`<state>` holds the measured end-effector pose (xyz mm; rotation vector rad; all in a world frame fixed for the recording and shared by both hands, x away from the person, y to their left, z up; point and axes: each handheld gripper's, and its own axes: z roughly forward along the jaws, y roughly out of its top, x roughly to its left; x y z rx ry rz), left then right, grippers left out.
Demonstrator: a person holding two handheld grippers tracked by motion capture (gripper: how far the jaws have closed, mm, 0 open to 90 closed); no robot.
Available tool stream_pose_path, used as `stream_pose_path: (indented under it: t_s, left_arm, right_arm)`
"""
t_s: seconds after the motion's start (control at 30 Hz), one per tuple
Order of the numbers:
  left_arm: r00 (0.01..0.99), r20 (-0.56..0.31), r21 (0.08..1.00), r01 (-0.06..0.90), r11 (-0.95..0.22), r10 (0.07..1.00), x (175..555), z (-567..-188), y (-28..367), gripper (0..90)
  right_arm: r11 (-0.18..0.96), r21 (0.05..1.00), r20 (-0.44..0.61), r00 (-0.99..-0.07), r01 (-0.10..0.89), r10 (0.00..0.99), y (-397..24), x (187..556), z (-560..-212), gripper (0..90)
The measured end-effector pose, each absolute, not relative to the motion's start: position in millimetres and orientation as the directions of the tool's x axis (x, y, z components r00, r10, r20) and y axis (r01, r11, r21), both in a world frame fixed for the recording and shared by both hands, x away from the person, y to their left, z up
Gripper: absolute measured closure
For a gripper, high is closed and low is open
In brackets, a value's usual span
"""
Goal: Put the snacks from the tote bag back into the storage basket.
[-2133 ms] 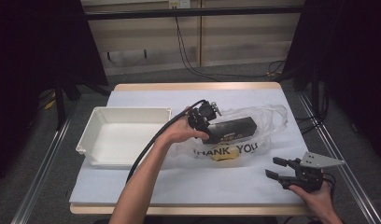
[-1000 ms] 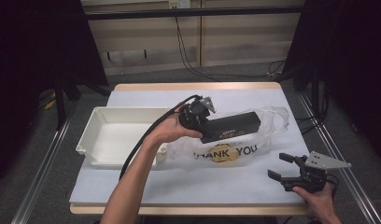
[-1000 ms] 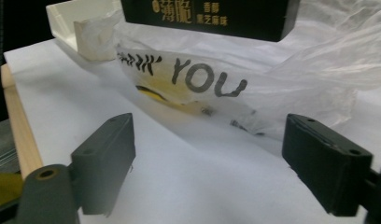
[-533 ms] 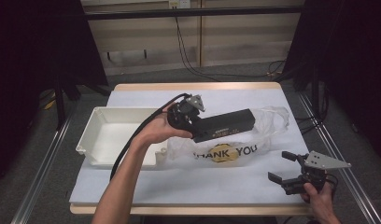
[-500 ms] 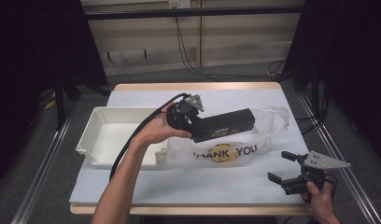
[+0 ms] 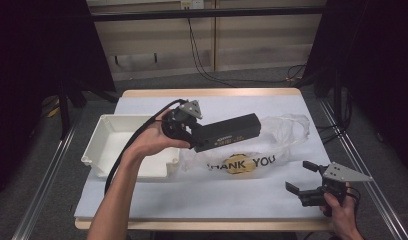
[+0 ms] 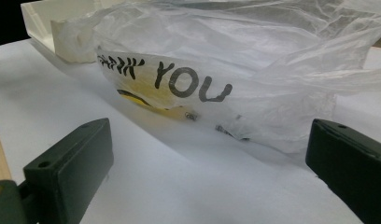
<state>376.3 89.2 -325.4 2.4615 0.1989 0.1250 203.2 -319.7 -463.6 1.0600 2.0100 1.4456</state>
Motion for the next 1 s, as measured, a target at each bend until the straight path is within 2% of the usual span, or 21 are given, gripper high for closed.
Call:
stream_pose_path:
  t_s: [0.43, 1.0]
  left_arm:
    - [0.972, 0.035, 0.666, 0.149, -0.731, 0.23, 379, -312, 132, 43.1]
    - [0.954, 0.058, 0.644, 0.19, -0.741, 0.295, 376, -304, 188, 43.2]
  right_arm:
    - [0.15, 0.935, 0.081, -0.603, 0.322, 0.794, -320, 204, -464, 0.6]
    - [0.159, 0.933, 0.073, -0.603, 0.322, 0.795, -318, 198, -462, 0.9]
